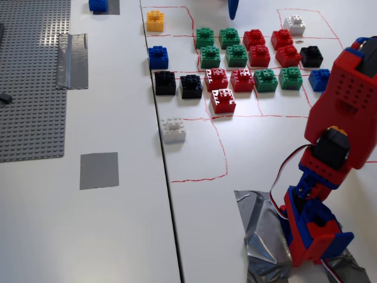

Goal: Grab the block and put it in the grey marker

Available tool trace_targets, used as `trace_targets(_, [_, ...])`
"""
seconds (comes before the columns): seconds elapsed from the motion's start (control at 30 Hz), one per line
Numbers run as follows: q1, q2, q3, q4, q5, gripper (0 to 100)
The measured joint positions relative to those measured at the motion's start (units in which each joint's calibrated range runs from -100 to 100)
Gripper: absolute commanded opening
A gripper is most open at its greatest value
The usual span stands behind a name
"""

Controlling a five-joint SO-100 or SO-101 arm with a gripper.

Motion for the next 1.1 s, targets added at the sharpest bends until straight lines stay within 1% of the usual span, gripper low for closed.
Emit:
trace_targets(0.63, [-0.1, 1.4, 0.0, 0.0, -0.7, 25])
trace_targets(1.1, [-3.1, 4.3, 0.0, -0.1, -1.4, 25])
